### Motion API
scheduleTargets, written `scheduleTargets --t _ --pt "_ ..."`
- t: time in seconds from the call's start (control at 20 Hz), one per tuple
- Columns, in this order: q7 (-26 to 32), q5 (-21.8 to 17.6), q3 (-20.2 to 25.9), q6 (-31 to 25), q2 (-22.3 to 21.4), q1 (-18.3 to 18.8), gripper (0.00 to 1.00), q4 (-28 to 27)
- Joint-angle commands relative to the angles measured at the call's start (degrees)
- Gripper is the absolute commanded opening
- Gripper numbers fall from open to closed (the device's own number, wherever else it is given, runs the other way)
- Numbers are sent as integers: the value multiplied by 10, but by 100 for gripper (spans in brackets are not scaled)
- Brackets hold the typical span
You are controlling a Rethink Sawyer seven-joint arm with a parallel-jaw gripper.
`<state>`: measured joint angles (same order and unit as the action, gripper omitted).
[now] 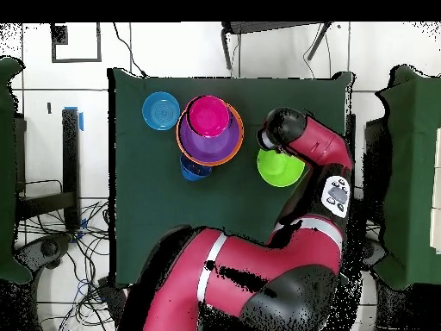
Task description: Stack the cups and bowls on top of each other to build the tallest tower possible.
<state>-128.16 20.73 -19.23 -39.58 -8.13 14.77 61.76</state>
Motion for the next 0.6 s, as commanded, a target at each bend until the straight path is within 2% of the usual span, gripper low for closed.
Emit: scheduleTargets --t 0.05,0.35,0.55,0.6 --pt "-22 -19 59 -59 28 2 0 -14" --pt "4 -35 54 -74 15 1 0 -19" --pt "80 -86 34 -58 -29 -11 0 -31" --pt "106 -102 37 -37 -41 -10 0 -32"
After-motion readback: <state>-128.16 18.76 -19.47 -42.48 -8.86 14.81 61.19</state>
